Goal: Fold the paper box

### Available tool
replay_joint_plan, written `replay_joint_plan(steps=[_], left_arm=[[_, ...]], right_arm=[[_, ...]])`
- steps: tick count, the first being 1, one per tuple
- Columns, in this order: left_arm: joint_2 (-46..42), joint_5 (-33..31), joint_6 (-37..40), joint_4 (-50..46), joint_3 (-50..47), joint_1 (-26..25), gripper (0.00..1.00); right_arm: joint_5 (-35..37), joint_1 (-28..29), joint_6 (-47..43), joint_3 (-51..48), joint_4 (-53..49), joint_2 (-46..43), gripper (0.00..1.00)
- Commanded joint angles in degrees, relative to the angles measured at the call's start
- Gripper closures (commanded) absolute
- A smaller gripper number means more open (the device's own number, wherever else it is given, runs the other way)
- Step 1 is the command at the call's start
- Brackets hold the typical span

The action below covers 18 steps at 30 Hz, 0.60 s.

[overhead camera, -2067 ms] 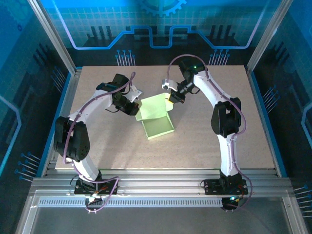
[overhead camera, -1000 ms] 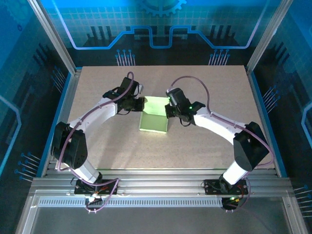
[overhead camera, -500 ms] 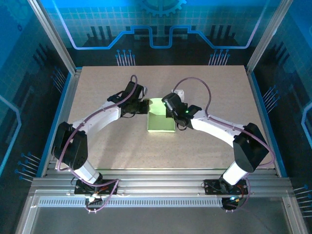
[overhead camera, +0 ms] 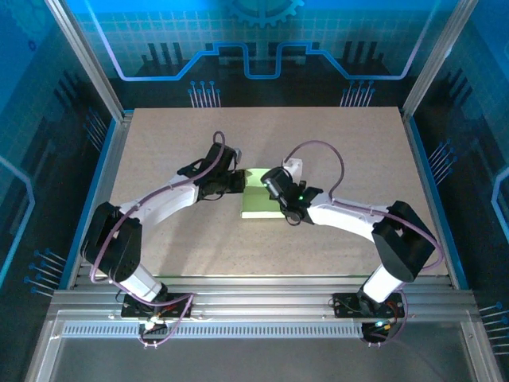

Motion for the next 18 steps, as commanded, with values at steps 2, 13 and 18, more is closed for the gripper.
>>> replay_joint_plan(steps=[2,13,18], left_arm=[[-4.1,-0.2,-1.3,7.4,-3.2,-2.2,1.0],[-9.8,-10.3,-1.0,17.8,-14.8,-8.6,1.0],[-10.7,-15.6,1.1,26.3,-20.7,-12.5,1.0]], right_arm=[[0.7,1.8,-1.4,-4.0,7.8,-1.9,1.0],[3.9,5.8,-6.6,-13.9,17.8,-5.7,1.0],[5.4,8.0,-10.4,-17.4,24.8,-5.4,1.0]])
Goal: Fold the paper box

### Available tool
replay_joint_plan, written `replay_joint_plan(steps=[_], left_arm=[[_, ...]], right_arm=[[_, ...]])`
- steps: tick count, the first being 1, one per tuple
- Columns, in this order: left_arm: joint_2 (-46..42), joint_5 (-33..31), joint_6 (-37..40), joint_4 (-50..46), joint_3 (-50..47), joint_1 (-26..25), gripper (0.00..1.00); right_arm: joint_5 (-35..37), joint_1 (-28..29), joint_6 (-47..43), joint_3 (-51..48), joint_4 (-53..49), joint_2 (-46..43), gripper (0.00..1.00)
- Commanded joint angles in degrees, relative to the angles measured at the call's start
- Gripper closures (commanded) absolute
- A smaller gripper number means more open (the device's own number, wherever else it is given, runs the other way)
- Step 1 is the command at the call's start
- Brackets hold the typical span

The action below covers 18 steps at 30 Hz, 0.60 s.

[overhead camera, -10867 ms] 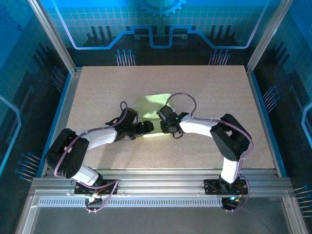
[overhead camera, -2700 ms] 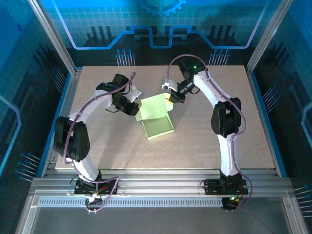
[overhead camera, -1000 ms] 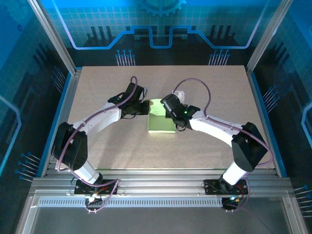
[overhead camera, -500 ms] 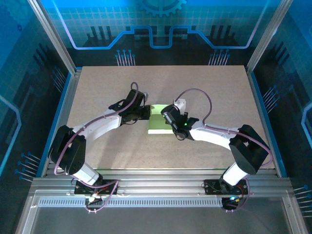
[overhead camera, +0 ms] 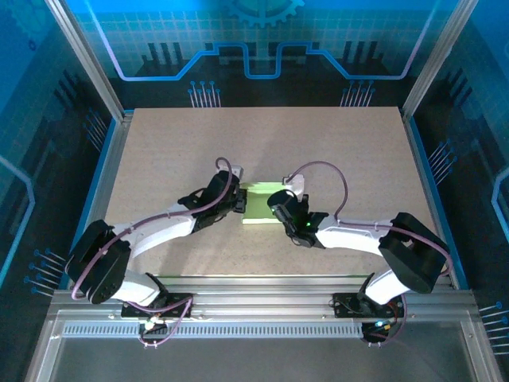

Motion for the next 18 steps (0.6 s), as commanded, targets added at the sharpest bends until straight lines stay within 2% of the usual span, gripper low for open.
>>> replay_joint_plan(steps=[1,9,18], left_arm=[[-1.5,-2.7,1.4,9.9,-3.7,-4.0,1.0],[-0.6,-7.1,1.5,16.7,-7.9,-7.8,1.0],[-2.2,-9.4,0.6,21.6,-13.3,-9.7,1.0]], right_arm=[[-0.6,2.7,-2.9,-2.6,6.8,0.1,1.0],[2.0,4.3,-3.4,-5.5,8.7,1.2,1.0],[3.8,6.4,-1.4,-8.1,8.7,0.7,1.0]])
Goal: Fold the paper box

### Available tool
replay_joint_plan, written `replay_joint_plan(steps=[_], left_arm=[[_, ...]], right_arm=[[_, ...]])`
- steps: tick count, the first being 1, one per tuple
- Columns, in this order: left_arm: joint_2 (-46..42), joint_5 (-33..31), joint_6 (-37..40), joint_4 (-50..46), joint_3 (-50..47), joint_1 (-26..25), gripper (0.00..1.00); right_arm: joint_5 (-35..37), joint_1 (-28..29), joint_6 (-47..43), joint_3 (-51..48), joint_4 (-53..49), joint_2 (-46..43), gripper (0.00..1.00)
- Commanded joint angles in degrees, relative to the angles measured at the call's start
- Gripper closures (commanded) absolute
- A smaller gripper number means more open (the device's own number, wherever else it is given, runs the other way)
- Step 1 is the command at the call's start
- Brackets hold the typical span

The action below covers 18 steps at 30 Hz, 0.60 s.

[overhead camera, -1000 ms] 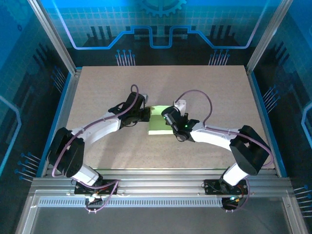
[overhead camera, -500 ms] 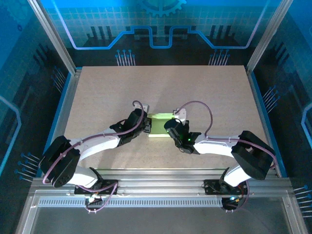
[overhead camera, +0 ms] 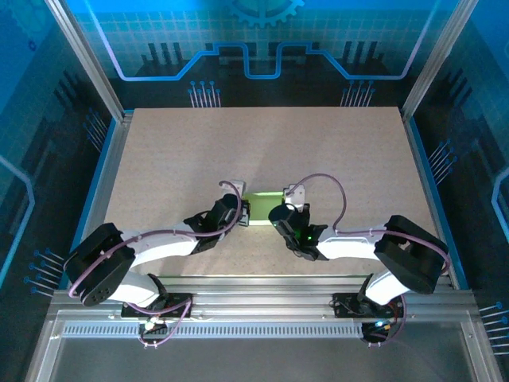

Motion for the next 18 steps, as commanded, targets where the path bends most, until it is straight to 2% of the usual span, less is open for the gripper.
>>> replay_joint_plan(steps=[1,7,12,16,18], left_arm=[[-1.9,2.6,0.0,5.4,-3.2,-1.9,1.0],[-1.7,0.5,1.4,10.4,-7.6,-2.6,1.0],[0.2,-2.8,2.1,15.6,-10.5,-3.8,1.0],[1.2,-4.5,2.7,16.3,-10.5,-4.6,1.0],[0.9,-5.0,3.2,15.9,-10.3,-4.7,1.0]], right_arm=[[-2.3,2.7,1.1,-1.8,-0.2,0.6,1.0],[-0.7,4.7,1.1,-5.5,5.7,2.4,1.0],[1.5,6.6,0.2,-5.5,6.3,3.3,1.0],[1.5,6.9,-0.2,-5.1,5.8,2.5,0.94],[1.4,6.9,-0.4,-5.1,5.3,1.5,0.86]])
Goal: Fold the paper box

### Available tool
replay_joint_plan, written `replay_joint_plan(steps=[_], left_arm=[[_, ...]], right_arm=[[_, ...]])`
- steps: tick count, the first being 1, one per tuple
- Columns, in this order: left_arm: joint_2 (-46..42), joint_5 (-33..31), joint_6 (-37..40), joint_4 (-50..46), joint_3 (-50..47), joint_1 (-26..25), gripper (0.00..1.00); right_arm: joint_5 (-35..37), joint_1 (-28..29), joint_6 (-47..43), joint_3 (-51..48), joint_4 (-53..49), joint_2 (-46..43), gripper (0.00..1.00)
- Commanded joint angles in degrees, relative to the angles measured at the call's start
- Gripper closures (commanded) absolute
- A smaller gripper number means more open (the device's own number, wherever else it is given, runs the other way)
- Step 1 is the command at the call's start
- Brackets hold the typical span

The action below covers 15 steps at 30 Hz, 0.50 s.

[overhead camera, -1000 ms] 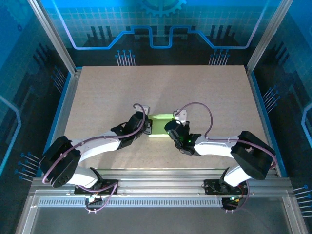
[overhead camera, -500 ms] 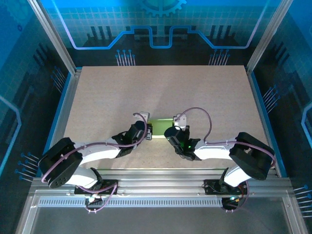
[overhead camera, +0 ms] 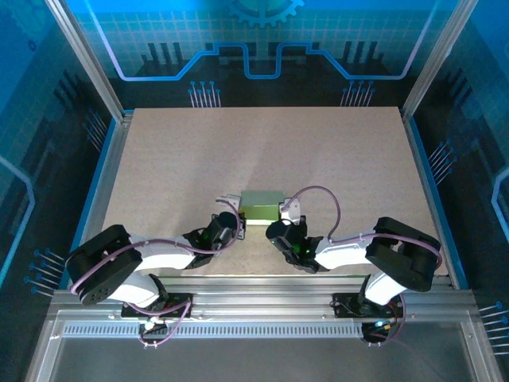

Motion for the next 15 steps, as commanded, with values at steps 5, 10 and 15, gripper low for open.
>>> replay_joint_plan(steps=[5,10,15], left_arm=[[0.1,-2.7,1.7,1.3,0.0,-1.0,1.0],[1.4,-3.2,1.9,1.1,0.4,-1.1,1.0],[2.4,-3.3,1.9,1.3,0.8,-1.1,1.0]], right_arm=[[-1.2,1.3,-0.9,-1.1,-1.2,-5.1,0.6],[-7.8,0.2,-7.1,-3.1,-0.7,-11.9,0.31],[-15.2,-1.1,-10.4,-6.7,-4.4,-24.1,0.19]])
